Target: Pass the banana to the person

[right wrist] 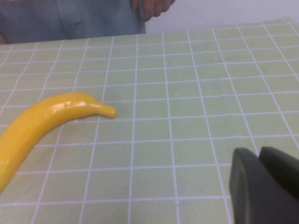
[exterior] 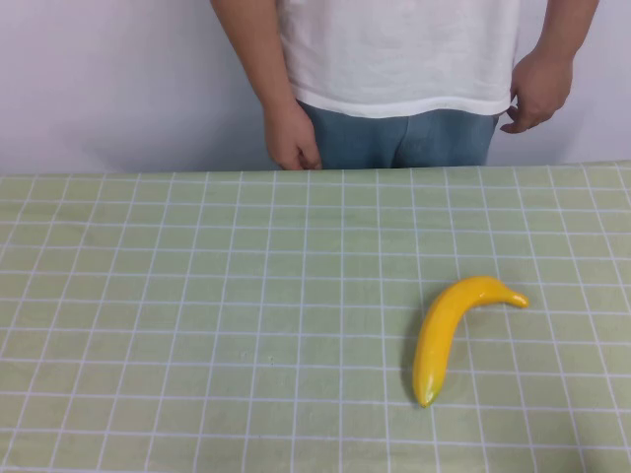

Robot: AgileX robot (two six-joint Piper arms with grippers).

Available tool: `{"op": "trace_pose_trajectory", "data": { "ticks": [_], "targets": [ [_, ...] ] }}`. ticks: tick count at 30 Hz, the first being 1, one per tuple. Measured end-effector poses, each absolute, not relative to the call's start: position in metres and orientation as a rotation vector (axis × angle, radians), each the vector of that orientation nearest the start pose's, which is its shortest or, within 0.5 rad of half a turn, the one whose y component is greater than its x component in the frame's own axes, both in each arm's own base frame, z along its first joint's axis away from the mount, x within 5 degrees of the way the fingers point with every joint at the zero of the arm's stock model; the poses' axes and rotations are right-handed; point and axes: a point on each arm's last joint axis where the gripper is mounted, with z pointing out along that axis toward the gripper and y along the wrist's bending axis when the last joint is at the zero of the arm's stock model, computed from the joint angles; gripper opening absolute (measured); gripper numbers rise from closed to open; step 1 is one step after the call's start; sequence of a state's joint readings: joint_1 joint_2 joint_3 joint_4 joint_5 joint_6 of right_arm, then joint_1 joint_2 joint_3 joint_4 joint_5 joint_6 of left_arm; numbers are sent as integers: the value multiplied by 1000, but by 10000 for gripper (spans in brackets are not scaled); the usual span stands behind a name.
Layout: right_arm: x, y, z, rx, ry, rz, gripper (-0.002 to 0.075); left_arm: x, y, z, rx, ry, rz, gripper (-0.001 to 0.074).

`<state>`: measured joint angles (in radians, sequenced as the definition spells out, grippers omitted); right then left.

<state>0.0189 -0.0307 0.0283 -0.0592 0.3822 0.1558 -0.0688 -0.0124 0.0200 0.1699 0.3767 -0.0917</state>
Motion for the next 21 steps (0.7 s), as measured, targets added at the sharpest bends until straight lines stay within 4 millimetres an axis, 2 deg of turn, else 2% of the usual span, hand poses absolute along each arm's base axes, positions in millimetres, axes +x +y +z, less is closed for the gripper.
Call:
{"op": "trace_pose_trajectory", "data": {
  "ticks": [2,6,7,21],
  "targets": [
    [53,-1,175,86,1811,66,-8,53,2,174,83,1861,56,-4],
    [51,-1,171,92,1861,62,-7,53,2,174,83,1861,56,-4],
    [53,-1,175,86,1811,66,-7,53,2,174,83,1861,56,-4],
    [53,-1,176,84,1808,64,-8,53,2,174,83,1861,56,-4]
  ]
}}
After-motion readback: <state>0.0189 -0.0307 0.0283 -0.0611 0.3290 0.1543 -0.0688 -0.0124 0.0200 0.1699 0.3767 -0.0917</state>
